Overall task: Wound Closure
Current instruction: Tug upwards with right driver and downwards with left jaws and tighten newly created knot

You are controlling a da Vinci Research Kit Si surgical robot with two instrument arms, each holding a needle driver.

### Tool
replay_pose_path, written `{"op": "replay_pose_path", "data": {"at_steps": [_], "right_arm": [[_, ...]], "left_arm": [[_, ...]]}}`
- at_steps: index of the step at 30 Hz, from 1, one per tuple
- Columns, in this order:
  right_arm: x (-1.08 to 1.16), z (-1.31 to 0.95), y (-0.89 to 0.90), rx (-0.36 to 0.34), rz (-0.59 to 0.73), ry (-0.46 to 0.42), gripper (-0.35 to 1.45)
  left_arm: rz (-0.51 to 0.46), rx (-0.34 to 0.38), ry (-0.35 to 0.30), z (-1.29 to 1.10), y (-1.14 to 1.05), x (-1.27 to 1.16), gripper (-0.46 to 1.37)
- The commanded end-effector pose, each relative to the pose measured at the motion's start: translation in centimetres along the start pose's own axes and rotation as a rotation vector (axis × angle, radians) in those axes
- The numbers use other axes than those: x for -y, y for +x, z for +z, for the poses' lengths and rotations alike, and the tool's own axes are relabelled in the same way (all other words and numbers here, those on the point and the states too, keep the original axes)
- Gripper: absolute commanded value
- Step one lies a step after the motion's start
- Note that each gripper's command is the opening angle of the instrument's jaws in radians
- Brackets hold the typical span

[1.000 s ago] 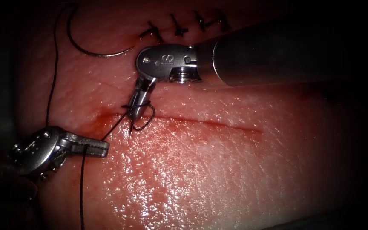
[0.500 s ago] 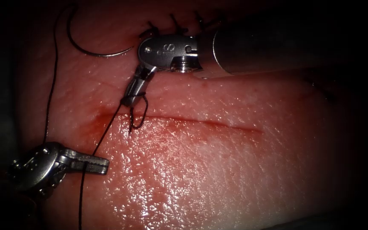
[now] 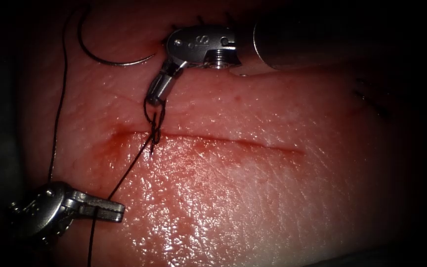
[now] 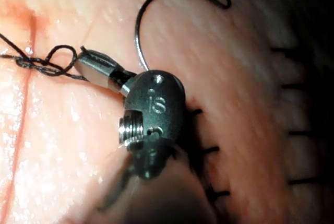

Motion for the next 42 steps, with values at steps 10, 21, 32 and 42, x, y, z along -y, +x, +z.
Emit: {"op": "replay_pose_path", "data": {"at_steps": [10,21,32,42], "right_arm": [[-0.03,0.00,0.00,-0.005,0.003,-0.043,-0.35],[-0.07,-0.03,-0.03,0.001,0.014,-0.093,-0.35],[-0.09,-0.03,-0.03,-0.001,0.020,-0.123,-0.35],[-0.12,-0.04,-0.04,-0.004,0.023,-0.154,-0.35]], "left_arm": [[-0.101,0.013,-0.127,0.05,-0.17,-0.27,-0.35],[-0.228,0.054,-0.237,0.11,-0.62,-0.46,-0.35],[-0.319,0.123,-0.382,0.20,-0.80,-0.64,-0.35],[-0.522,0.313,-0.477,0.02,-1.07,-0.74,-0.35]]}}
